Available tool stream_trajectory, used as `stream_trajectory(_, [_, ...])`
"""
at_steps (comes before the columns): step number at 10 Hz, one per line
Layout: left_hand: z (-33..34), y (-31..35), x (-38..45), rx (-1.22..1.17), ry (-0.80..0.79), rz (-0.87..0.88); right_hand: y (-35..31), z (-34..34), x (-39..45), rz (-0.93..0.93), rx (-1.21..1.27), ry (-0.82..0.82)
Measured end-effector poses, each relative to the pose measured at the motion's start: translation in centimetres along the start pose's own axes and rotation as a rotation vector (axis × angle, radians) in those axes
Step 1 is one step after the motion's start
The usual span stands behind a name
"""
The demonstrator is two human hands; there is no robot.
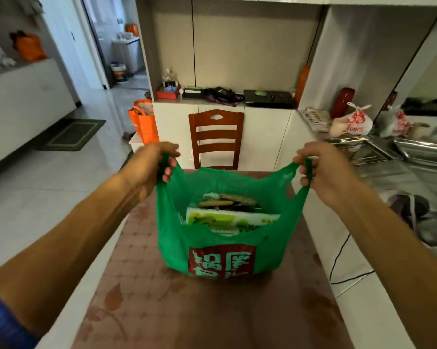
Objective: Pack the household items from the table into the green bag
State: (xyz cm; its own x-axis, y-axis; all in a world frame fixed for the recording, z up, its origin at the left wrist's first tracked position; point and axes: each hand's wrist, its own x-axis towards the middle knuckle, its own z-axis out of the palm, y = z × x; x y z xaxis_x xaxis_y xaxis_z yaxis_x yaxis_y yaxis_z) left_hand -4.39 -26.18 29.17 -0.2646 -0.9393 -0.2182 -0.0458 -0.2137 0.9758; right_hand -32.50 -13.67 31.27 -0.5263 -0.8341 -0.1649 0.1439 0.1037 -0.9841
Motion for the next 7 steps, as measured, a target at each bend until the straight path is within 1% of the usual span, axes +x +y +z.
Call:
stream_trajectory(1, [0.0,-2.3,0.0,0.028,0.022,-0.064,1.5,1.2,0.5,0.071,-0.025,0.005])
stream_trajectory(2, [-1.0,-1.6,0.8,-0.001,0.058,-0.068,0.9,2.4,2.3,0.032,-0.031,0.046])
stream_trajectory(3, [-1.1,-0.8,1.2,-0.003,0.061,-0.045,0.7,2.5,3.3,0.020,-0.029,0.053])
stream_trajectory(4, [-0.3,-2.2,1.6,-0.003,0.095,-0.018,2.2,1.8,4.6,0.033,-0.155,0.080])
stream_trajectory(5, [0.0,-3.6,1.9,0.029,0.117,-0.013,3.4,0.9,5.3,0.086,-0.252,0.105])
stream_trajectory(6, [-0.5,-4.6,2.5,0.127,0.080,-0.006,4.3,-0.1,5.7,0.144,-0.273,0.059])
stream_trajectory(7, [-0.7,-4.9,2.8,0.159,0.068,0.021,4.8,-0.2,5.8,0.124,-0.286,0.030])
